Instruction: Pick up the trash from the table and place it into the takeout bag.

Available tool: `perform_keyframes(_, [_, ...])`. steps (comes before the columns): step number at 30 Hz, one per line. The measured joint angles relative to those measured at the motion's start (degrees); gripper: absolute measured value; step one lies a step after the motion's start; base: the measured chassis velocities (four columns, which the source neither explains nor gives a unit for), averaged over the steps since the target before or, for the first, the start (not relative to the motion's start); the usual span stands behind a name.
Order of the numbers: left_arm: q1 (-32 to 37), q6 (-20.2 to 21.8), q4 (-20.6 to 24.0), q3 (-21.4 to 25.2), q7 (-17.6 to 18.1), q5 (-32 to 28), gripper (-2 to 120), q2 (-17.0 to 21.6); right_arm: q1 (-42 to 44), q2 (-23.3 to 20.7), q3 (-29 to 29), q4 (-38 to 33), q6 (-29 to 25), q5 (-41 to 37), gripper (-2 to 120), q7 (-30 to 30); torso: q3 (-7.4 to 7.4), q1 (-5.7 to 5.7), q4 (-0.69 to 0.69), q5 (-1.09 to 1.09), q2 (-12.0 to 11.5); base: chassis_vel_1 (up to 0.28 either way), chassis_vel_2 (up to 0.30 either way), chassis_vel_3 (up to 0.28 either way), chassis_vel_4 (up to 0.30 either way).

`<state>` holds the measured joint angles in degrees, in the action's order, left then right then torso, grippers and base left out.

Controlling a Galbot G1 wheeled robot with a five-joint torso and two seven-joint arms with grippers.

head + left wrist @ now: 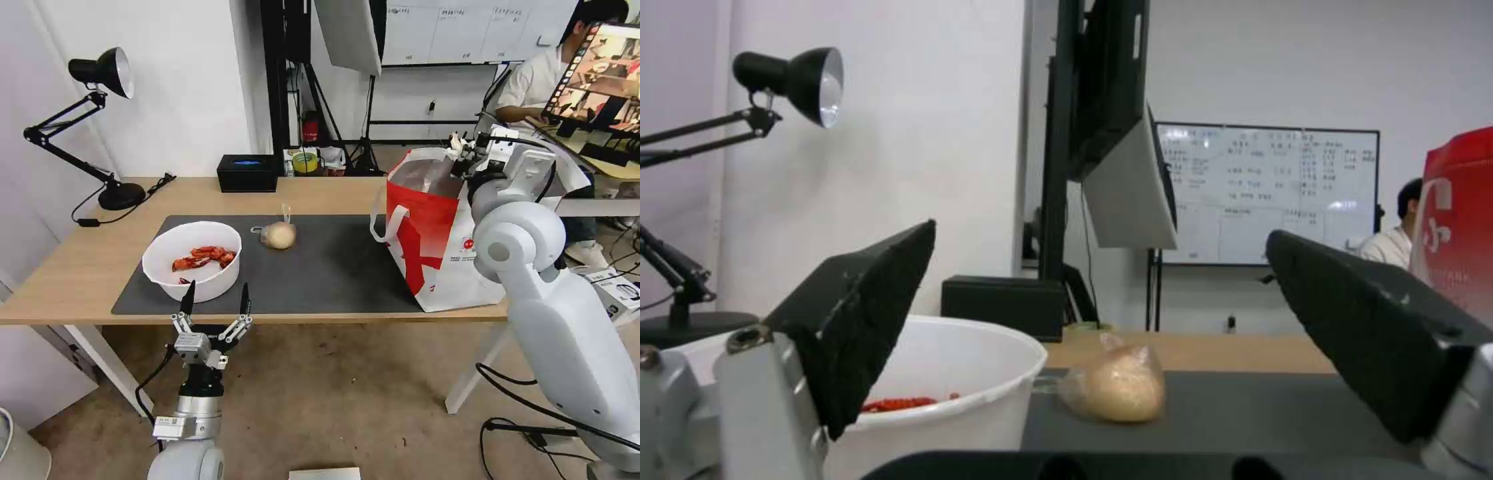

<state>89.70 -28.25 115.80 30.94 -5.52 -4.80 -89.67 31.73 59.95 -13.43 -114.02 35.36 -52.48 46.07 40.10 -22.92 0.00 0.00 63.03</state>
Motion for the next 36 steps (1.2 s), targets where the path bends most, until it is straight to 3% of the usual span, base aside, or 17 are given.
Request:
perform_keyframes(9, [-0.47, 0.03, -0.58, -0.09, 0.01, -0.03, 100, -0.08, 0.12, 0.32, 0.1, 0.17, 0.24, 0.21, 0, -0.01, 0.0, 0.0, 0.0, 0.0, 0.0, 0.0, 0.0, 0.0, 0.0])
perform_keyframes(19, [-0.8, 0.09, -0.8, -0.19, 0.02, -0.04, 100, -0.09, 0.55, 0.73, 0.0, -0.06, 0.41, 0.66, 40, -0.07, 0.0, 0.0, 0.0, 0.0, 0.0, 0.0, 0.0, 0.0, 0.0])
perform_keyframes(21, [-0.79, 0.1, -0.8, -0.19, 0.02, -0.04, 100, -0.08, 0.55, 0.73, -0.01, -0.08, 0.42, 0.67, 43, -0.07, 0.0, 0.0, 0.0, 0.0, 0.0, 0.0, 0.0, 0.0, 0.0])
perform_keyframes(23, [-0.74, 0.11, -0.73, -0.18, 0.02, -0.04, 100, -0.06, 0.48, 0.76, -0.02, -0.15, 0.42, 0.68, 55, -0.08, 0.0, 0.0, 0.0, 0.0, 0.0, 0.0, 0.0, 0.0, 0.0])
perform_keyframes(25, [-0.71, 0.1, -0.69, -0.18, 0.02, -0.04, 100, -0.06, 0.42, 0.77, -0.04, -0.24, 0.41, 0.69, 58, -0.09, 0.0, 0.0, 0.0, 0.0, 0.0, 0.0, 0.0, 0.0, 0.0])
perform_keyframes(31, [-0.64, 0.11, -0.54, -0.16, 0.04, -0.04, 100, -0.02, 0.97, 0.53, -0.25, -0.88, 0.07, 0.71, 85, -0.78, 0.0, 0.0, 0.0, 0.0, 0.0, 0.0, 0.0, 0.0, 0.0])
perform_keyframes(36, [-0.62, 0.12, -0.41, -0.17, 0.04, -0.04, 100, -0.01, 1.21, 0.29, -0.35, -1.38, -0.96, 0.82, 98, -2.16, 0.0, 0.0, 0.0, 0.0, 0.0, 0.0, 0.0, 0.0, 0.0])
